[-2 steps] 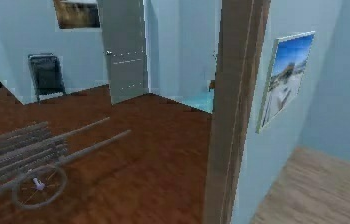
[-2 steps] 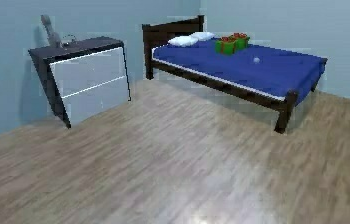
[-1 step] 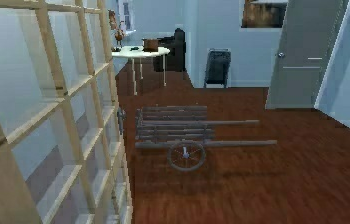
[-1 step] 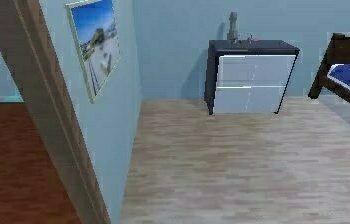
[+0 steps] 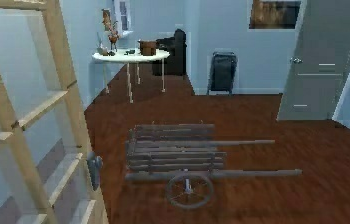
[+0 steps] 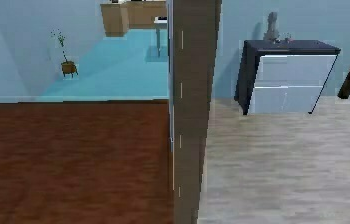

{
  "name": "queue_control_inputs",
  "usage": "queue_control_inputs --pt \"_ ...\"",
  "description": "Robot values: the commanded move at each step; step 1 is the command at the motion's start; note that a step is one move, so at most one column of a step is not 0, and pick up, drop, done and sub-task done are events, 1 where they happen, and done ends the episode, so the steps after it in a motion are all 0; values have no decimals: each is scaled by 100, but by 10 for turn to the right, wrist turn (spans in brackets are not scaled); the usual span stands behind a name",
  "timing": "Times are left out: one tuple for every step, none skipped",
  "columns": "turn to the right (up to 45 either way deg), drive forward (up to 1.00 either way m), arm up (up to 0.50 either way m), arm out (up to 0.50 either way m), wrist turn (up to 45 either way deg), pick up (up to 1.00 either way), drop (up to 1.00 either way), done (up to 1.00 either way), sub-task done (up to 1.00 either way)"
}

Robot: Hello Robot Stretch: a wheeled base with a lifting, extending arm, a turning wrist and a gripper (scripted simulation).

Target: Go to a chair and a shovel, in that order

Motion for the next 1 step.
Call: queue_control_inputs --pt "450 0 0 0 0 0 0 0 0"
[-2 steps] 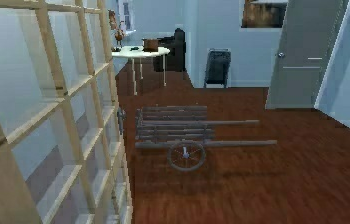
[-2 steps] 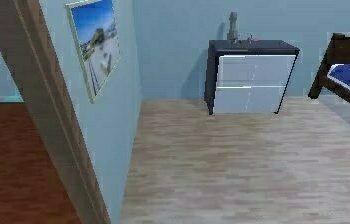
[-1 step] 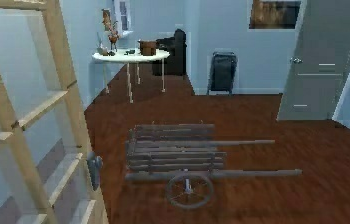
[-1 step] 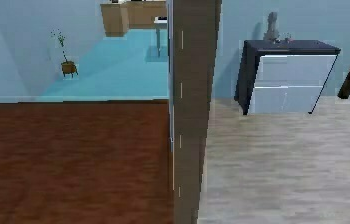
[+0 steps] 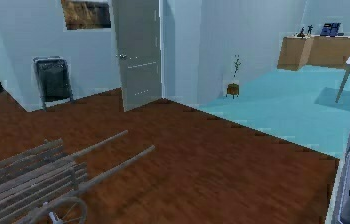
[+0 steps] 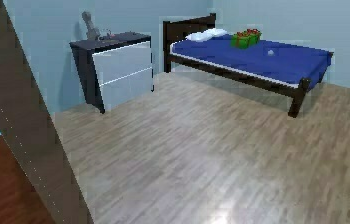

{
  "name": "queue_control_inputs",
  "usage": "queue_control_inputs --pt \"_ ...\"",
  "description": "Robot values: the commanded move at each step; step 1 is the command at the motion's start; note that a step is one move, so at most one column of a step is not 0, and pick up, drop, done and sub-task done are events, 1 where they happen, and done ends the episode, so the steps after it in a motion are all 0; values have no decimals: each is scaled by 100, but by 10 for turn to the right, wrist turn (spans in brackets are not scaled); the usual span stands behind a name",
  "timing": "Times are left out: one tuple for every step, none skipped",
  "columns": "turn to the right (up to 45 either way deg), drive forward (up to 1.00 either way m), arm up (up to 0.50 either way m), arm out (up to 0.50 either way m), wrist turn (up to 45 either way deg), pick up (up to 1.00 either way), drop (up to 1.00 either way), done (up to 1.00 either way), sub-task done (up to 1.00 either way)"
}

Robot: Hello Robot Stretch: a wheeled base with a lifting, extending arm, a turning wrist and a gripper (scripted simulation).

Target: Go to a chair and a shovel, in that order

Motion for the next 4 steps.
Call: queue_control_inputs --pt "120 0 0 0 0 0 0 0 0" --pt "0 100 0 0 0 0 0 0 0" --pt "0 55 0 0 0 0 0 0 0" --pt "-30 0 0 0 0 0 0 0 0"
